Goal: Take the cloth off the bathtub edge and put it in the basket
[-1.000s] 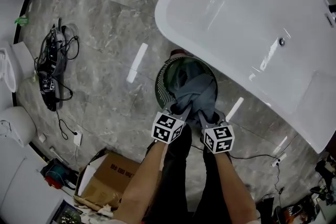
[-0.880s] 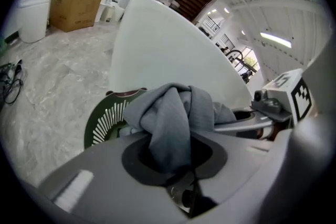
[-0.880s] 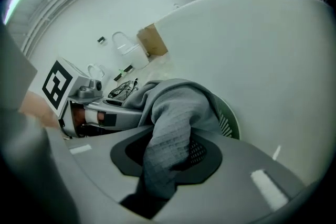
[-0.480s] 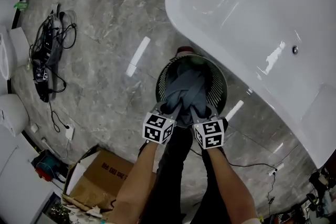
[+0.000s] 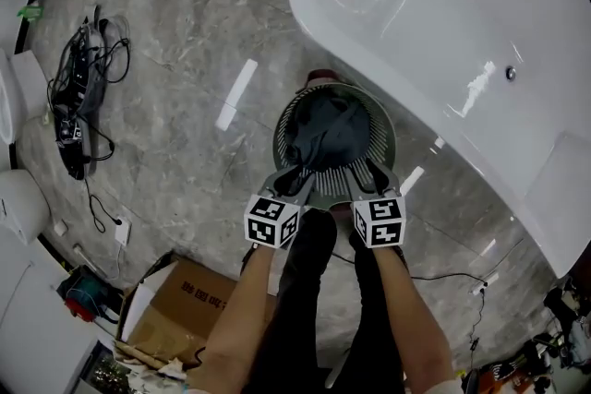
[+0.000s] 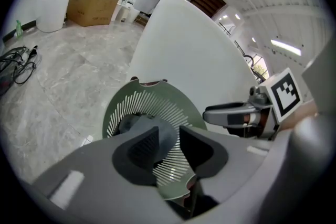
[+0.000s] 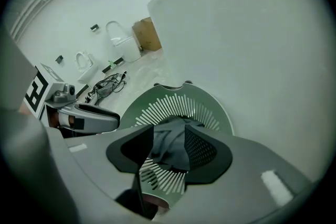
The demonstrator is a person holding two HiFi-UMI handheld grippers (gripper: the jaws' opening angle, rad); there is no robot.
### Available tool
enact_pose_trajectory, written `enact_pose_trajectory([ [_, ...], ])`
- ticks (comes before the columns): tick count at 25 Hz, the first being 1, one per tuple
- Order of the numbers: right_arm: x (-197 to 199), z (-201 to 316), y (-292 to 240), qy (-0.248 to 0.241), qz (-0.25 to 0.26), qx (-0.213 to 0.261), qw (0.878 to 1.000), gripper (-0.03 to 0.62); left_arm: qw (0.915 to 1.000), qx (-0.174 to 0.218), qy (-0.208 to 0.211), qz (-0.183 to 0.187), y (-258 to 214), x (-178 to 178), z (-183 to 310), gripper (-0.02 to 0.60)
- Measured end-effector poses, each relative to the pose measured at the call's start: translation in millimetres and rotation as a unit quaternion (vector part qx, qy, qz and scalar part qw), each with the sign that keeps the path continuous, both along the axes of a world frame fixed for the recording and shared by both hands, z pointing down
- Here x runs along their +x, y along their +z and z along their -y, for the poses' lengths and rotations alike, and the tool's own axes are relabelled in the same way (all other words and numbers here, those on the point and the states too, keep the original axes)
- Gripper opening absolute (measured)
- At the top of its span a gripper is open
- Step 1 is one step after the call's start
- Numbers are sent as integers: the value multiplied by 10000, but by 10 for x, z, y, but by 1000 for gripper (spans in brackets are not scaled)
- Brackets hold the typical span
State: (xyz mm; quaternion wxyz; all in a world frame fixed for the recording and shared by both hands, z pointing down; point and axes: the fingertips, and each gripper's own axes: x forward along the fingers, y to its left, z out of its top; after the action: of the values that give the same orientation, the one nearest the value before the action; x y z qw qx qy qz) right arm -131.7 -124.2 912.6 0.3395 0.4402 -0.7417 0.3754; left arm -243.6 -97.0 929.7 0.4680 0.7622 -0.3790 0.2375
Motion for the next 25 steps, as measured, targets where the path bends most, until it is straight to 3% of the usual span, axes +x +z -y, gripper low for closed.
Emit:
enact_pose_trajectory([
  [5,-81,-201,-337,-110,-1,-32,9999,161,9999,-46,128,-89,-343,51,-166,143],
  [13,-149,-550,-829,-524,83,44,9986,161,9997,191,-20,127,-879,76,-326,143],
  [19,49,-880,-1547,-575,308,216,9976,161,9990,333,-164,246,-1528,207,-710,150],
  [25,376,-1364,-2346,-953,468,262,9940,161,9975,418,-471,335,-2325,464,-1187,158],
])
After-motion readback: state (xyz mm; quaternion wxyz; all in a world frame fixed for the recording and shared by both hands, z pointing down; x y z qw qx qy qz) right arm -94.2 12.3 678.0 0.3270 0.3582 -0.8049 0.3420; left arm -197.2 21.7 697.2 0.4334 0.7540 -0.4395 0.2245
